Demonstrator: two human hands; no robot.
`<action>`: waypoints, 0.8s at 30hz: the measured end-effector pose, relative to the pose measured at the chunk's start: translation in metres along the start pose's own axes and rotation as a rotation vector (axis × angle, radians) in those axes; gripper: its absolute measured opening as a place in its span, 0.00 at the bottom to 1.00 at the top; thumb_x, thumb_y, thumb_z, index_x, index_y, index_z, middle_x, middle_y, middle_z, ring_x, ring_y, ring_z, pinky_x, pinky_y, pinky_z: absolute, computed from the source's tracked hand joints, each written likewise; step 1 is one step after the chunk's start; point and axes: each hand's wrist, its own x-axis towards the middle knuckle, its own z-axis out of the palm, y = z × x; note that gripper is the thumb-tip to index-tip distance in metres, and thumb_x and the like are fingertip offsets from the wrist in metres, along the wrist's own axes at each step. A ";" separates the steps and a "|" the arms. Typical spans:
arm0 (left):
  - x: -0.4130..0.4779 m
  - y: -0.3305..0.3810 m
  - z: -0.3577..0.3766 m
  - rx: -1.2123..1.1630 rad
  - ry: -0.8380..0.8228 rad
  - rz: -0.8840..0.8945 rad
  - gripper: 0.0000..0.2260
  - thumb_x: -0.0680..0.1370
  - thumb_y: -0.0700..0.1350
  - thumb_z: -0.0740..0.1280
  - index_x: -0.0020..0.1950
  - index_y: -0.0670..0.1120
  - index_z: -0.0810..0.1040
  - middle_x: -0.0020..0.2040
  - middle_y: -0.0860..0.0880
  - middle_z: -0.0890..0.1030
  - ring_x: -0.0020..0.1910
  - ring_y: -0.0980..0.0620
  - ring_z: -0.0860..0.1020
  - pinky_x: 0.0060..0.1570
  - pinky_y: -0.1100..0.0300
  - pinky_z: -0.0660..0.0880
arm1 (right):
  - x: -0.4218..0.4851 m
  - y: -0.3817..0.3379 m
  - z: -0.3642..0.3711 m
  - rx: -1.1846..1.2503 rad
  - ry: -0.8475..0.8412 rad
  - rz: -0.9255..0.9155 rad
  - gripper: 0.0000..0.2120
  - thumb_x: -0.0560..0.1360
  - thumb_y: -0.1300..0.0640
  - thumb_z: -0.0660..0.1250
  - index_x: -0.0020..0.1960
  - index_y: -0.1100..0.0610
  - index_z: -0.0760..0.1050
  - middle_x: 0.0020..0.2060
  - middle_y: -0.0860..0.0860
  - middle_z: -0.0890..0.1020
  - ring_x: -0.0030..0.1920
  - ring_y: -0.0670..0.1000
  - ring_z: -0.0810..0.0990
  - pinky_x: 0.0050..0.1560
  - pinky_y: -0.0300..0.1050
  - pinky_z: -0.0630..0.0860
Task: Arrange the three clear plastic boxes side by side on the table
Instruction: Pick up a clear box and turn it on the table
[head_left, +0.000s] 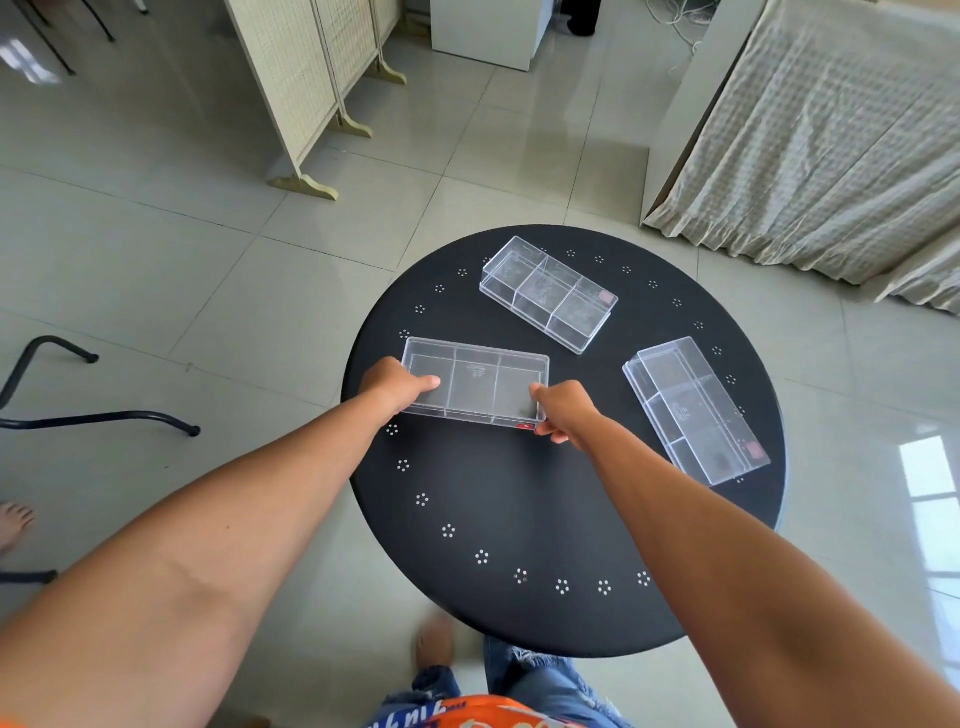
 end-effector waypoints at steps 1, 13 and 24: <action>0.000 0.000 0.000 0.016 -0.002 -0.008 0.25 0.69 0.57 0.73 0.59 0.41 0.77 0.57 0.41 0.82 0.55 0.40 0.81 0.49 0.54 0.77 | -0.001 0.000 0.000 -0.005 0.005 0.012 0.14 0.80 0.50 0.59 0.53 0.61 0.73 0.31 0.58 0.78 0.32 0.57 0.79 0.32 0.42 0.72; -0.011 0.012 -0.003 0.130 0.050 0.043 0.37 0.71 0.56 0.72 0.75 0.48 0.62 0.72 0.43 0.68 0.69 0.41 0.70 0.63 0.48 0.71 | -0.007 0.007 -0.007 0.023 0.034 -0.053 0.18 0.79 0.48 0.58 0.56 0.61 0.76 0.42 0.55 0.77 0.46 0.59 0.80 0.42 0.52 0.82; -0.044 0.074 0.012 0.160 0.131 0.511 0.17 0.76 0.49 0.65 0.65 0.53 0.77 0.68 0.46 0.72 0.66 0.45 0.72 0.62 0.52 0.70 | -0.037 0.040 -0.046 0.060 0.368 -0.166 0.14 0.75 0.58 0.59 0.32 0.53 0.60 0.27 0.51 0.62 0.32 0.54 0.63 0.36 0.47 0.69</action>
